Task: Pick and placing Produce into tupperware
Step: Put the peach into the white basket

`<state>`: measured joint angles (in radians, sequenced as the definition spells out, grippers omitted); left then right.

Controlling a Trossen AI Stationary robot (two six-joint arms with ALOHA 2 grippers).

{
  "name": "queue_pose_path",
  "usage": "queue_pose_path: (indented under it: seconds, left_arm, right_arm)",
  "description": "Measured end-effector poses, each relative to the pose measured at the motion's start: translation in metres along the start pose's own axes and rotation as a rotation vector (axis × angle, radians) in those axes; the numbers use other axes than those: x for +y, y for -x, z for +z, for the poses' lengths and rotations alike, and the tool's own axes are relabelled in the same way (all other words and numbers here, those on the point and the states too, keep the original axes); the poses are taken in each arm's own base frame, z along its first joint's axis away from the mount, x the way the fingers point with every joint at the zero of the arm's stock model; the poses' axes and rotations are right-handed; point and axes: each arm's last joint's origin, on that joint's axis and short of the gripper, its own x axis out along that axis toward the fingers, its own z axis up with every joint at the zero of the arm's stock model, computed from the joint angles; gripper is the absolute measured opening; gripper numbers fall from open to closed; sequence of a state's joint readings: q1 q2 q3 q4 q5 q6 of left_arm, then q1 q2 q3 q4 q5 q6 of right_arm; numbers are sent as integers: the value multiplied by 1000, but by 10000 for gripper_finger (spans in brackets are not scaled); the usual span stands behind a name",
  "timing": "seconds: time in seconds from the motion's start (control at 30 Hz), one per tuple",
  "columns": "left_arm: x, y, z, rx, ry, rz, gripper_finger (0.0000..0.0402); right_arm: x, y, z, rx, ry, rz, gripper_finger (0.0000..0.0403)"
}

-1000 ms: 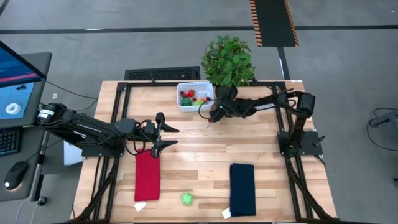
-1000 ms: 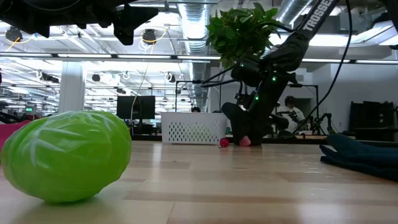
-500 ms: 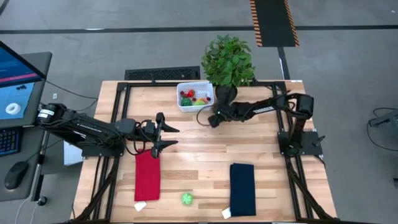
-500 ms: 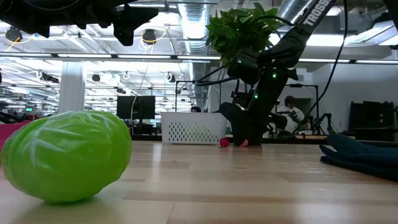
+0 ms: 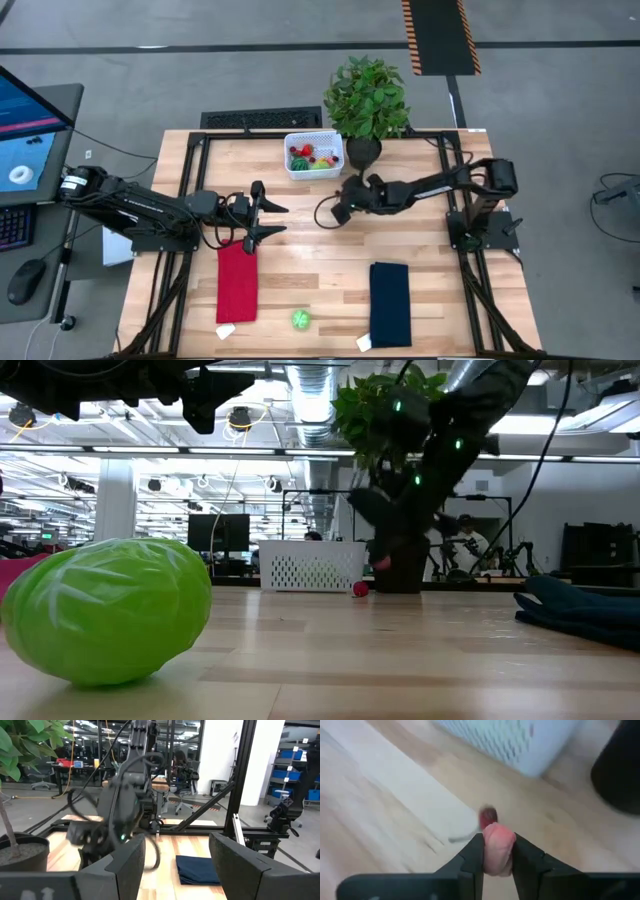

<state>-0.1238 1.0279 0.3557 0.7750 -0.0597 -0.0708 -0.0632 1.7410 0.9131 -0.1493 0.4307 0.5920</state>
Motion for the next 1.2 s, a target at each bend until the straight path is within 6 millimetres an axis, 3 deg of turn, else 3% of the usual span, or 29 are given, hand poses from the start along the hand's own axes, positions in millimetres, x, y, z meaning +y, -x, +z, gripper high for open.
queue_pose_path:
  seconds: [0.3,0.53,0.7,0.9,1.2]
  left_arm:
    - [0,0,0,-1,-1,0,210]
    - [0,0,1,-7,0,0,210]
    - [0,0,1,-10,22,0,210]
    - [0,0,2,-21,26,-1,210]
    - [0,0,4,-38,29,-4,210]
  right_arm:
    - [35,42,24,-210,83,205,107]
    - [65,39,60,-270,96,164,108]
    - [67,28,86,-262,77,87,108]
    - [55,13,110,-244,44,79,108]
    - [36,5,126,-253,20,79,108]
